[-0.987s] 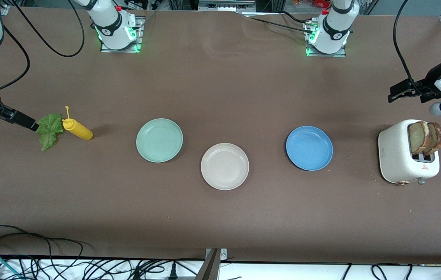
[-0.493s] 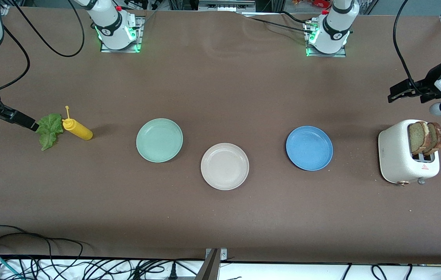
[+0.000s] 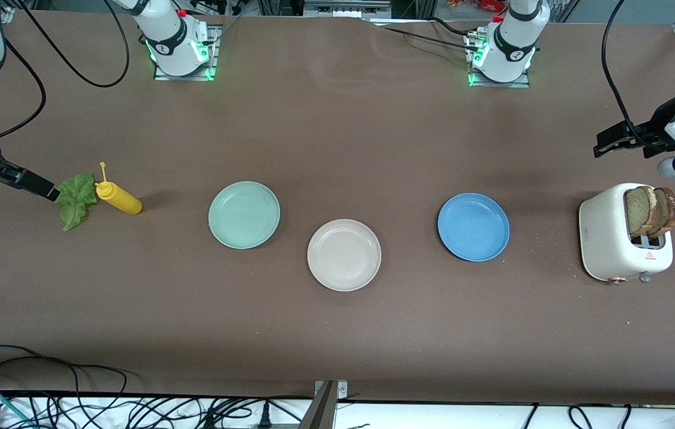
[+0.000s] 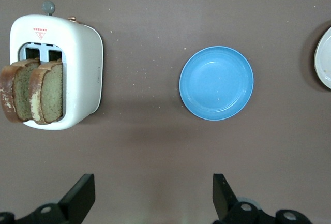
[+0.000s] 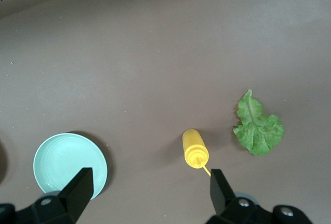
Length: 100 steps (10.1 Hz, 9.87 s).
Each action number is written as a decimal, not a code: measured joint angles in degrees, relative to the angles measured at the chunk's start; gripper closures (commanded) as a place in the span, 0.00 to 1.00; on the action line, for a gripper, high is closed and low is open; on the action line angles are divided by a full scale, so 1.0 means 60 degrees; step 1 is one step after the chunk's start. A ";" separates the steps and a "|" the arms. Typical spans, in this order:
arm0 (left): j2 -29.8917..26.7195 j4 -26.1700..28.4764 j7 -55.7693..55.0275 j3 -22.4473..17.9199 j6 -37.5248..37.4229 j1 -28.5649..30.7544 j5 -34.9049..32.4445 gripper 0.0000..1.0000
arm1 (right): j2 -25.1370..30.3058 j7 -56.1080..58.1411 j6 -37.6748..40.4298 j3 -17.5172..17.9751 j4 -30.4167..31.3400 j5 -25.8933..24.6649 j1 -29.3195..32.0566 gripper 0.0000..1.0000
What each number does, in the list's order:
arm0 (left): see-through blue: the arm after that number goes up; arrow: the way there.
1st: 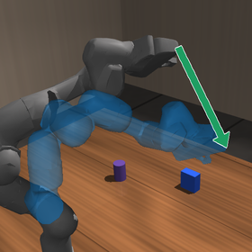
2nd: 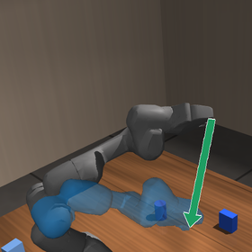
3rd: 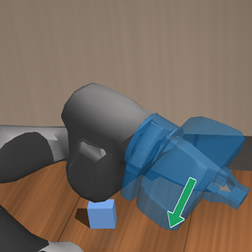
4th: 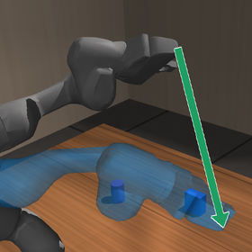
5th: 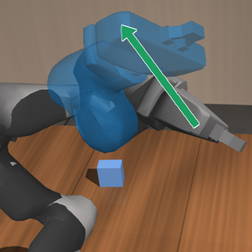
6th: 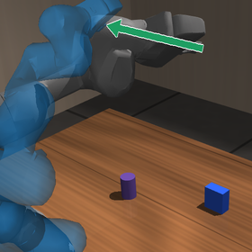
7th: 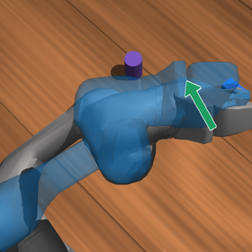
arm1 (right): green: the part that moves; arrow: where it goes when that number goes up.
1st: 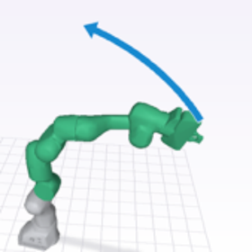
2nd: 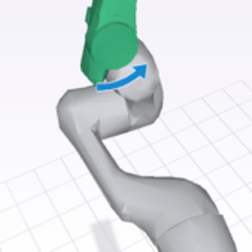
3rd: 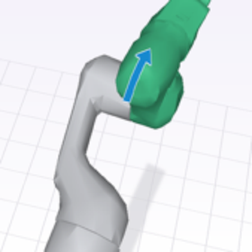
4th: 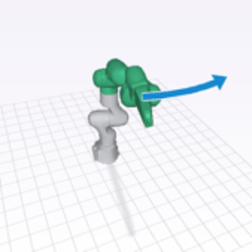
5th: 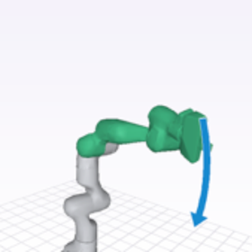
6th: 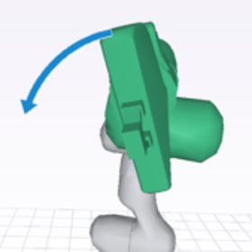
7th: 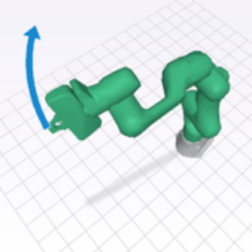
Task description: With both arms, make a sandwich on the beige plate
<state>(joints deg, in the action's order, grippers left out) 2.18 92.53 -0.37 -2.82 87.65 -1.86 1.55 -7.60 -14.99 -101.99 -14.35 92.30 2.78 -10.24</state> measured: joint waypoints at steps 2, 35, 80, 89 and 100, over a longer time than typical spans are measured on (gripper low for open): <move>0.0000 0.0000 0.0000 0.0000 0.0002 0.0000 0.0000 0.00 | -0.0003 0.0000 0.0000 0.0000 0.0000 0.0001 0.0000 0.00; 0.1376 0.2402 0.3051 -0.0113 0.5102 0.2532 -0.0038 0.00 | -0.0026 0.0033 -0.0006 -0.0001 0.0000 0.0009 0.0008 0.00; 0.7209 -0.2964 -0.0488 0.0253 0.3567 -0.3574 0.9197 1.00 | -0.0048 0.0034 -0.0007 0.0005 0.0021 0.0032 0.0014 0.00; 0.8055 -0.3093 -0.0491 0.0193 0.5910 -0.4117 1.0272 1.00 | -0.0048 0.0034 -0.0009 0.0006 0.0021 0.0037 0.0012 0.00; 0.8258 -0.3198 -0.0506 0.0065 0.6418 -0.4087 1.0206 0.00 | -0.0072 0.1067 0.0343 -0.0427 0.0146 0.0042 0.0351 0.00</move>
<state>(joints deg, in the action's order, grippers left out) 51.73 73.35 -3.41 -2.43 126.16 -26.39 62.79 -8.03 -8.58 -99.93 -16.91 93.18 3.04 -8.13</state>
